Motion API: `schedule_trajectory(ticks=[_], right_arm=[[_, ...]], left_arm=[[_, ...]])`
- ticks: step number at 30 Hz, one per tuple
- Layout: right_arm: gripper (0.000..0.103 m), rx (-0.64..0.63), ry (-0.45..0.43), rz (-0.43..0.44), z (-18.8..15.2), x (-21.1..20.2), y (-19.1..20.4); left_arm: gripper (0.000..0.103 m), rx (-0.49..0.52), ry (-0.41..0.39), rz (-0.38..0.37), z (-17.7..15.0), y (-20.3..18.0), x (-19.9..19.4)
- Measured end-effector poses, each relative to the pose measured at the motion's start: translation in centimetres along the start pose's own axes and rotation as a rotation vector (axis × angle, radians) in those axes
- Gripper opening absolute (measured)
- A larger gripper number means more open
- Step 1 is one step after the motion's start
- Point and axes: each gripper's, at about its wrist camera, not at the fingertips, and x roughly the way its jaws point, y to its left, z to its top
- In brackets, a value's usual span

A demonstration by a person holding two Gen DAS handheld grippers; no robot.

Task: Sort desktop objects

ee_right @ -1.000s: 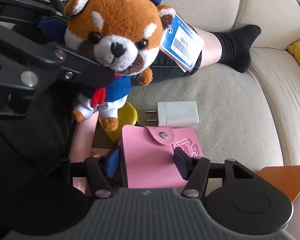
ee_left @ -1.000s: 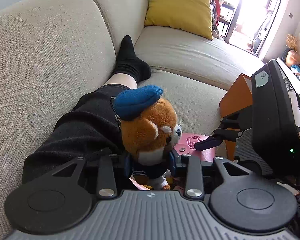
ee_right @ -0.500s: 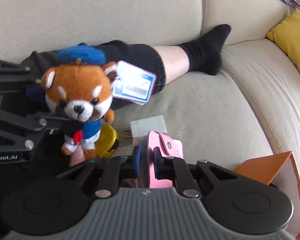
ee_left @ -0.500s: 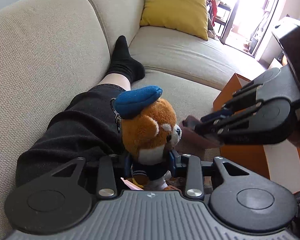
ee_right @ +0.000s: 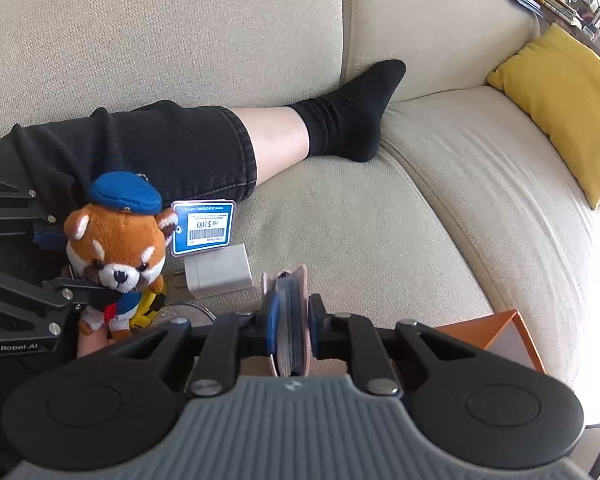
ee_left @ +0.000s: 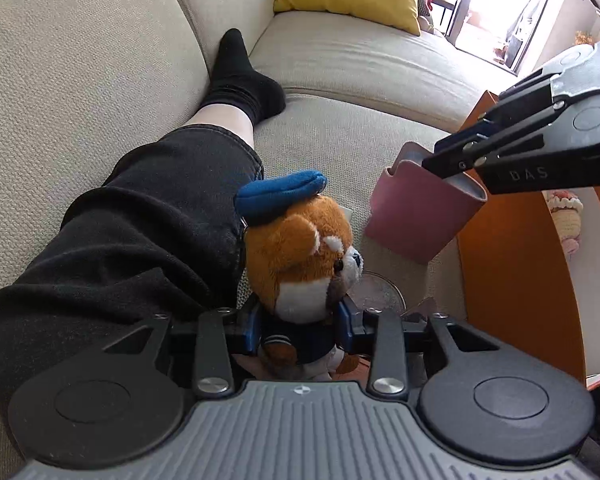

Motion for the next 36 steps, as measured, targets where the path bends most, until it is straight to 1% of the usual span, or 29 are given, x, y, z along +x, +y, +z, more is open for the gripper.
schedule_trajectory(ticks=[3,6,11,16,18,20,21,22,23,26,32,36], right_arm=[[0.017,-0.011,0.016,-0.004,0.3,0.5,-0.7],[0.018,0.018,0.042,0.028,0.7,0.8,-1.7],[0.019,0.06,0.072,0.071,1.0,1.0,-3.2],[0.019,0.077,0.072,0.06,0.5,1.3,-4.1],[0.02,0.099,0.066,0.083,0.3,1.3,-4.7],[0.021,0.135,0.067,0.146,0.2,1.2,-5.2],[0.023,0.162,0.07,0.187,0.2,1.2,-5.6],[0.026,0.175,0.073,0.21,0.1,1.2,-5.8],[0.034,0.18,0.076,0.211,0.1,1.3,-5.7],[0.035,0.201,0.076,0.223,0.0,1.3,-5.7],[0.032,0.224,0.087,0.242,-0.1,0.9,-5.9],[0.032,0.235,0.08,0.258,-0.1,0.4,-6.0]], left_arm=[[0.042,0.013,0.012,0.003,0.0,-0.3,0.7],[0.042,0.021,0.015,0.001,-0.1,-0.4,1.0],[0.043,0.032,-0.003,-0.004,-0.5,-0.5,1.1],[0.043,0.024,-0.026,-0.011,-0.8,-0.3,1.0],[0.042,0.014,-0.029,-0.015,-0.9,-0.2,0.9],[0.042,0.016,-0.03,-0.012,-0.9,-0.2,0.9],[0.042,0.017,-0.03,-0.011,-0.8,-0.3,1.0],[0.042,0.019,-0.029,-0.01,-0.7,-0.3,1.0],[0.042,0.018,-0.028,-0.01,-0.7,-0.3,1.0],[0.042,0.009,-0.031,-0.012,-0.7,-0.3,1.0],[0.04,-0.064,-0.08,-0.139,0.3,-0.2,0.5],[0.04,-0.055,-0.085,-0.173,1.8,-1.7,1.3]])
